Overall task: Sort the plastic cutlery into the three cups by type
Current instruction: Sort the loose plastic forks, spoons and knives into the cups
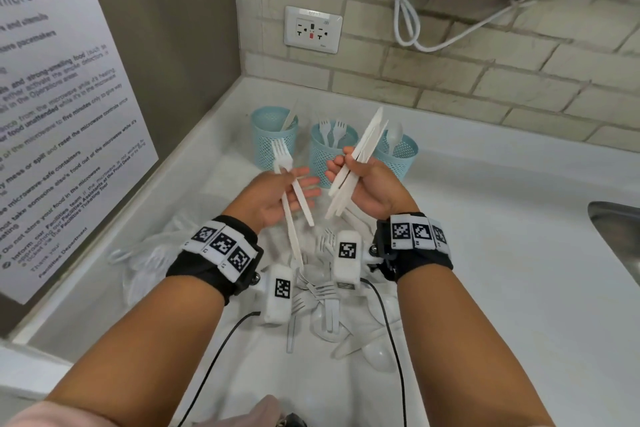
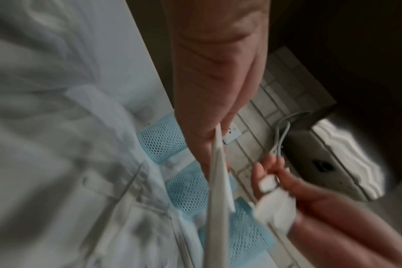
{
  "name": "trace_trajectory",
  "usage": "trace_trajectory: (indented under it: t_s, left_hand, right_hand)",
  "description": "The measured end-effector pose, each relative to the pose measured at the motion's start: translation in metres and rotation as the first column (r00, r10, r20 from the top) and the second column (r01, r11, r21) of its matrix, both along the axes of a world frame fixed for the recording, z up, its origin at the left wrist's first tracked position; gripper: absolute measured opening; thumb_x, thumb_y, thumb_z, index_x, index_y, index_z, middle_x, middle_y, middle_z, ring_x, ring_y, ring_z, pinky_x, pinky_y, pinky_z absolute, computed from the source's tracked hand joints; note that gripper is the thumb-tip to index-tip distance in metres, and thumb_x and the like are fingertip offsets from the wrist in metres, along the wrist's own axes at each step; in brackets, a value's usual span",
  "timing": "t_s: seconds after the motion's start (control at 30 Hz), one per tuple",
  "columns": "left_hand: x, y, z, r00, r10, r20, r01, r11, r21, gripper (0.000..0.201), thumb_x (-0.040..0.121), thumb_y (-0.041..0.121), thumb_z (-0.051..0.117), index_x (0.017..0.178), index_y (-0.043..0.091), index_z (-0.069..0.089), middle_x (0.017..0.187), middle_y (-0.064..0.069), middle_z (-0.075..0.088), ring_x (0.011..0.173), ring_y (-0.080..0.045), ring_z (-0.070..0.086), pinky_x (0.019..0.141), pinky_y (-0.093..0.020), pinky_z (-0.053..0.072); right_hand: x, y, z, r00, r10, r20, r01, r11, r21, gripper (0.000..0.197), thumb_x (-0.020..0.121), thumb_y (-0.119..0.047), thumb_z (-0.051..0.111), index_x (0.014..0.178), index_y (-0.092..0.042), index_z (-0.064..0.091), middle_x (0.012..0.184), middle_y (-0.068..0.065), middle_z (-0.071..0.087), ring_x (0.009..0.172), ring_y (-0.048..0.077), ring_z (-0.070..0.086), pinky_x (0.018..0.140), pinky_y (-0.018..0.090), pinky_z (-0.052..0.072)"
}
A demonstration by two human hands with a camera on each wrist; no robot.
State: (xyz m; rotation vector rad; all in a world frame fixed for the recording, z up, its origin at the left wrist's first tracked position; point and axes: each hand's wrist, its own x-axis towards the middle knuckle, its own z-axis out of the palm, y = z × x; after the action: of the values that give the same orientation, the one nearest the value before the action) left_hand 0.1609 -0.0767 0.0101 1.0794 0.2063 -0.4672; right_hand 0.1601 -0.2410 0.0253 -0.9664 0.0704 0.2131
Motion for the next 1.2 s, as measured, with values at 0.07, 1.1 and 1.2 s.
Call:
trace_trajectory:
  t_s: [0.07, 1.1, 1.2]
  left_hand:
    - [-0.005, -0.006, -0.001, 0.996, -0.083, -0.021, 0.084, 0.995, 0.047, 0.027, 0.103, 0.012, 0.031, 0.12, 0.001, 0.049, 0.097, -0.016, 0.065, 0.082, -0.028, 0.066, 0.071, -0.04, 0.057]
    - [0.016, 0.017, 0.015, 0.84, 0.519, 0.159, -0.395, 0.786, -0.476, 0.024, 0.104, 0.02, 0.025, 0.105, 0.018, 0.05, 0.107, -0.003, 0.062, 0.109, -0.02, 0.058, 0.091, -0.03, 0.048]
    - [0.016, 0.023, 0.013, 0.844, 0.514, 0.152, -0.406, 0.798, -0.445, 0.022, 0.104, 0.015, 0.029, 0.107, 0.012, 0.05, 0.109, -0.006, 0.06, 0.102, -0.018, 0.062, 0.087, -0.03, 0.049]
  right_hand:
    - [0.004, 0.007, 0.003, 0.996, -0.071, 0.05, 0.07, 0.997, 0.009, 0.02, 0.097, 0.003, 0.036, 0.089, -0.01, 0.049, 0.065, 0.0, 0.069, 0.08, 0.016, 0.066, 0.082, 0.03, 0.053]
    - [-0.008, 0.025, -0.012, 0.952, 0.21, -0.221, -0.297, 0.807, -0.511, 0.019, 0.091, -0.029, 0.06, 0.088, -0.011, 0.064, 0.067, -0.004, 0.044, 0.037, 0.001, 0.027, 0.033, 0.011, 0.022]
    - [-0.002, 0.016, -0.012, 0.983, 0.018, -0.184, -0.107, 0.866, -0.489, 0.013, 0.087, -0.02, 0.066, 0.083, -0.01, 0.058, 0.066, -0.002, 0.045, 0.036, 0.002, 0.028, 0.031, 0.014, 0.024]
